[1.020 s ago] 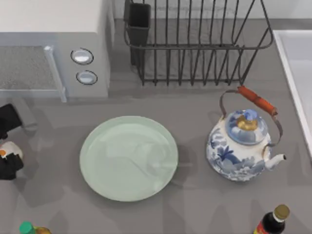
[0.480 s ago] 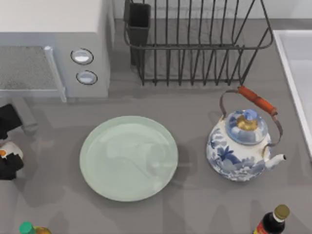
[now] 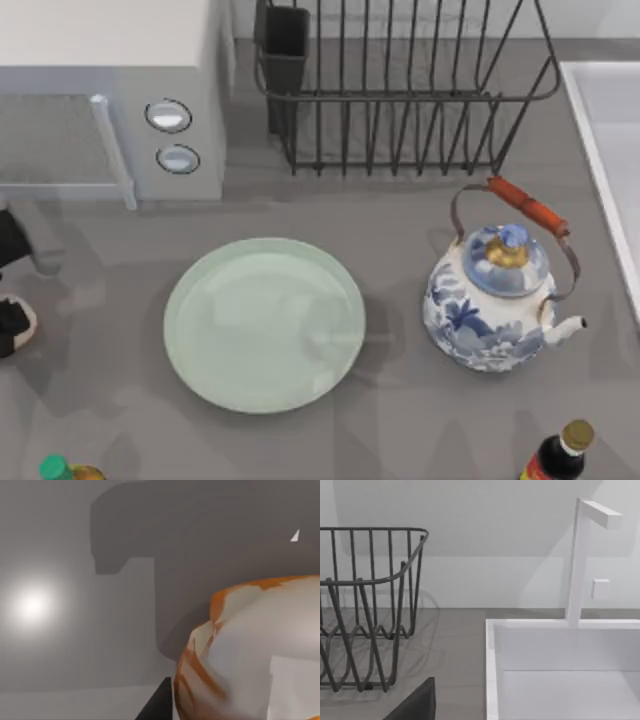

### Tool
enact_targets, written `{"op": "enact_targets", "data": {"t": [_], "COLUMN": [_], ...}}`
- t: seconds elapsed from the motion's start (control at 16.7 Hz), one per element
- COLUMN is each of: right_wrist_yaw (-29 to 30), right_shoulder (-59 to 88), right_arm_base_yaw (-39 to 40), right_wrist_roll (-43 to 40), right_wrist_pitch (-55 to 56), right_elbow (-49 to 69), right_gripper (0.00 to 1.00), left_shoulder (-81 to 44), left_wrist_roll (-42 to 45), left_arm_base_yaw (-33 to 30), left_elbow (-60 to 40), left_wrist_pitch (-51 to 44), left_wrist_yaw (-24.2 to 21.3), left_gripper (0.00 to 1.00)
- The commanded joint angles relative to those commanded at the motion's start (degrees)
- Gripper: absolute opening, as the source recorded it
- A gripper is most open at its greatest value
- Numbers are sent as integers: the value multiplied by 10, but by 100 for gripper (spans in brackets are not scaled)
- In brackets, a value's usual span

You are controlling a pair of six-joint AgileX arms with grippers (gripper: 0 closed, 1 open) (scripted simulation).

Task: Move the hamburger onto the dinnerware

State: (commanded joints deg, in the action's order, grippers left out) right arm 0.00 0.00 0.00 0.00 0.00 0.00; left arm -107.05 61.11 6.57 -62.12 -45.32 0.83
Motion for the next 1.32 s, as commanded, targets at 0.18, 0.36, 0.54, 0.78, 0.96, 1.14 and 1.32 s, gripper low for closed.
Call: {"op": "enact_targets", "data": {"t": [0.18, 0.36, 0.54, 0.78, 0.96, 1.14, 1.32], "right_wrist_yaw": [0, 0, 0, 0, 0, 0, 0], "right_shoulder": [0, 0, 0, 0, 0, 0, 0], "right_arm_base_yaw": [0, 0, 0, 0, 0, 0, 0], "right_wrist_roll": [0, 0, 0, 0, 0, 0, 0], "right_wrist_pitch": [0, 0, 0, 0, 0, 0, 0], "right_elbow": [0, 0, 0, 0, 0, 0, 0], "right_gripper": [100, 100, 100, 100, 100, 100, 100], "left_shoulder": [34, 66, 77, 70, 71, 69, 60], "left_wrist_roll": [-8, -9, -3, 2, 3, -1, -10], "left_arm_base_yaw": [26, 28, 3, -18, -16, -17, -53], "left_elbow": [-29, -62, -106, -134, -132, -136, -149], "left_wrist_pitch": [-61, -129, -183, -202, -200, -208, -228], "left_wrist_yaw": [11, 10, -1, -7, -6, 0, 14], "left_gripper": [0, 0, 0, 0, 0, 0, 0]}}
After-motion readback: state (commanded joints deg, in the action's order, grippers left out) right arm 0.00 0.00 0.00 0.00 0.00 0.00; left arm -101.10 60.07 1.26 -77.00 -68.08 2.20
